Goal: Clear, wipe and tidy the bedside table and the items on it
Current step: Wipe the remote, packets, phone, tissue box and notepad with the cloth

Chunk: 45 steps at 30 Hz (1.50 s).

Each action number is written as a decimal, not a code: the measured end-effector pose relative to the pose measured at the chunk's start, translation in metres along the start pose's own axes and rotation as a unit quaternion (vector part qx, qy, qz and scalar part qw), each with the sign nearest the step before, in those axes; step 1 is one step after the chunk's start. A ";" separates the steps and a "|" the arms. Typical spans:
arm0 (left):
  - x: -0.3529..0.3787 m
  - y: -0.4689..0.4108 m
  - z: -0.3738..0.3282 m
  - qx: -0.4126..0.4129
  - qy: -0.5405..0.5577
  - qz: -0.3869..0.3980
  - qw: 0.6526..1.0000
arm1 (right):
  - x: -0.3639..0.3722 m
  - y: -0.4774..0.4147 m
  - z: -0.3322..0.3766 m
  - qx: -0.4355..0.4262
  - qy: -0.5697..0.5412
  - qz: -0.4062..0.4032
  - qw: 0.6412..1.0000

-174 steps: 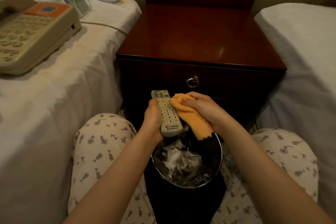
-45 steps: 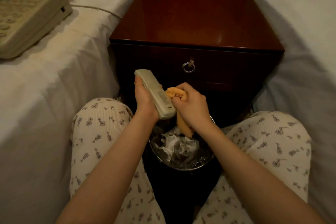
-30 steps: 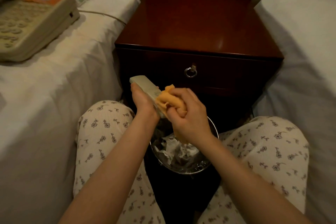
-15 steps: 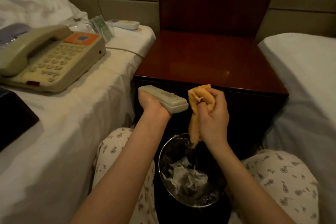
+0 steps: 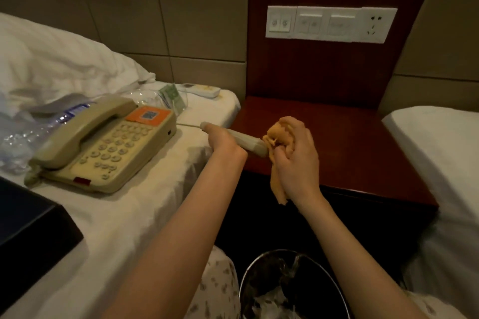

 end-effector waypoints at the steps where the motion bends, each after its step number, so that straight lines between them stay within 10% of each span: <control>1: 0.004 -0.002 -0.007 0.014 -0.014 0.000 1.000 | 0.004 -0.007 0.002 -0.011 0.025 0.038 0.999; 12: 0.039 -0.069 -0.057 0.005 -0.145 0.031 0.989 | 0.071 -0.092 -0.021 0.100 -0.028 0.175 0.979; 17: 0.053 -0.087 -0.083 0.043 -0.210 0.061 0.975 | 0.116 -0.139 -0.048 0.333 -0.222 0.157 0.903; 24: 0.056 -0.124 -0.112 0.064 -0.264 0.048 0.961 | 0.183 -0.192 -0.078 0.439 -0.248 0.227 0.833; 39: 0.040 -0.150 -0.168 0.121 -0.438 0.027 0.890 | 0.245 -0.238 -0.076 0.364 -0.011 0.367 0.856; 42: 0.034 -0.152 -0.177 0.217 -0.476 0.005 0.853 | 0.238 -0.235 -0.061 0.346 0.045 0.379 0.857; 45: 0.025 -0.145 -0.192 0.378 -0.627 -0.113 0.672 | 0.232 -0.234 -0.061 0.366 0.070 0.384 0.845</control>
Point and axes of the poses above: each hand's wrist, its own y-axis away from the middle knuckle, its own x-axis out of the palm, z = x × y, the point moved 4 cm from there along -y, towards the middle knuckle, and after that the axes turned 11 degrees about -y, right-handed, at the moved point
